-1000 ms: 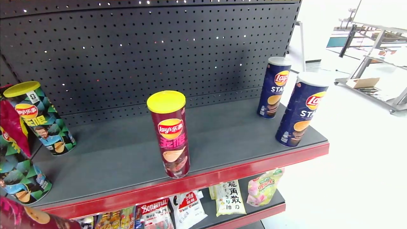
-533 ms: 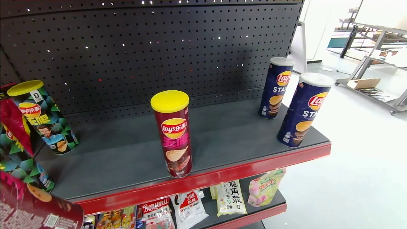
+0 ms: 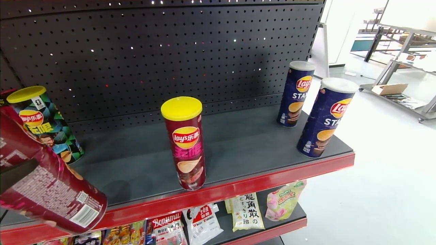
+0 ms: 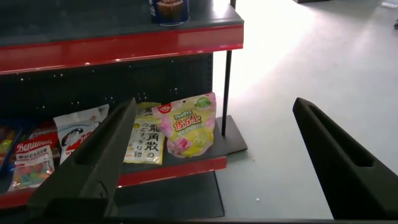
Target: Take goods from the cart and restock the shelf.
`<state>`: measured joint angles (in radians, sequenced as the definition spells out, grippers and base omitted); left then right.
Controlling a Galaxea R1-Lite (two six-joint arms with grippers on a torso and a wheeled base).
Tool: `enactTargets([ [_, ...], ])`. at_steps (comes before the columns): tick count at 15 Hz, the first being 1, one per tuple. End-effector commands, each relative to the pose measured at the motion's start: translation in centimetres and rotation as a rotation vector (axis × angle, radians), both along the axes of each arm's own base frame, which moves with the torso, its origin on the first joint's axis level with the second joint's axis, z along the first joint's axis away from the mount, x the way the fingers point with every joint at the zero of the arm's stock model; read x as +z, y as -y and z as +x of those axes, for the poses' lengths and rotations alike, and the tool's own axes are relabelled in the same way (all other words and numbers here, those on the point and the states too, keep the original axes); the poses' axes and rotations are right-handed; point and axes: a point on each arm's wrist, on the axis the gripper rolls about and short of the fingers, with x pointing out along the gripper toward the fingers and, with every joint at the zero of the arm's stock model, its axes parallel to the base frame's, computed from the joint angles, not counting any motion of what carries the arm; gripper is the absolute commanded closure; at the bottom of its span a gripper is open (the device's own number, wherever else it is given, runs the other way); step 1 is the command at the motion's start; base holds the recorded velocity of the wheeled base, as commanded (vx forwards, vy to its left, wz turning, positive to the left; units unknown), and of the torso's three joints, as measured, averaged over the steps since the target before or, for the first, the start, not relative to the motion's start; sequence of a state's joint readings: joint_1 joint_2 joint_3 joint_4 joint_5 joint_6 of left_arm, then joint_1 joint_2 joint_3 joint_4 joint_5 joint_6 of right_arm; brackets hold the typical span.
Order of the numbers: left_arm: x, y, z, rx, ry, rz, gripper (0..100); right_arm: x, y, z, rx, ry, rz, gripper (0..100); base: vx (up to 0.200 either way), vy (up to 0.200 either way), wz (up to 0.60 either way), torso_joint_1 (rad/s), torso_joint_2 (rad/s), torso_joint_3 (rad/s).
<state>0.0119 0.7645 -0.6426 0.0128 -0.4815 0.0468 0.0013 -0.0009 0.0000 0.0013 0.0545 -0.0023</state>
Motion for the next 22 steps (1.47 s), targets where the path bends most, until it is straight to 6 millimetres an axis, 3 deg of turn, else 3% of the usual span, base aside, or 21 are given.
enactTargets([
  [1, -0.6, 0.0, 1.8, 0.001, -0.076, 0.001, 100, 0.0, 0.0, 0.0, 0.001, -0.001, -0.001, 0, 0.0, 0.0, 0.0, 0.0, 0.0, 0.0],
  [5, -0.8, 0.0, 4.9, -0.003, -0.092, 0.002, 100, 0.0, 0.0, 0.0, 0.001, -0.001, -0.001, 0, 0.0, 0.0, 0.0, 0.0, 0.0, 0.0],
  [8, -0.9, 0.7, 9.5, -0.037, -0.017, 0.027, 100, 0.0, 0.0, 0.0, 0.001, -0.001, -0.001, 0, 0.0, 0.0, 0.0, 0.0, 0.0, 0.0],
  [13, 0.0, 1.2, 14.2, -0.012, -0.021, 0.033, 100, 0.0, 0.0, 0.0, 0.001, -0.001, -0.001, 0, 0.0, 0.0, 0.0, 0.0, 0.0, 0.0],
  [15, 0.7, 1.9, 15.7, -0.046, -0.009, 0.028, 100, 0.0, 0.0, 0.0, 0.001, -0.001, -0.001, 0, 0.0, 0.0, 0.0, 0.0, 0.0, 0.0],
  [17, 0.7, 2.7, 19.2, -0.066, -0.028, 0.028, 100, 0.0, 0.0, 0.0, 0.001, -0.001, -0.001, 0, 0.0, 0.0, 0.0, 0.0, 0.0, 0.0],
  [22, -1.1, 6.2, 23.8, -0.109, -0.066, 0.048, 100, 0.0, 0.0, 0.0, 0.001, -0.001, -0.001, 0, 0.0, 0.0, 0.0, 0.0, 0.0, 0.0],
])
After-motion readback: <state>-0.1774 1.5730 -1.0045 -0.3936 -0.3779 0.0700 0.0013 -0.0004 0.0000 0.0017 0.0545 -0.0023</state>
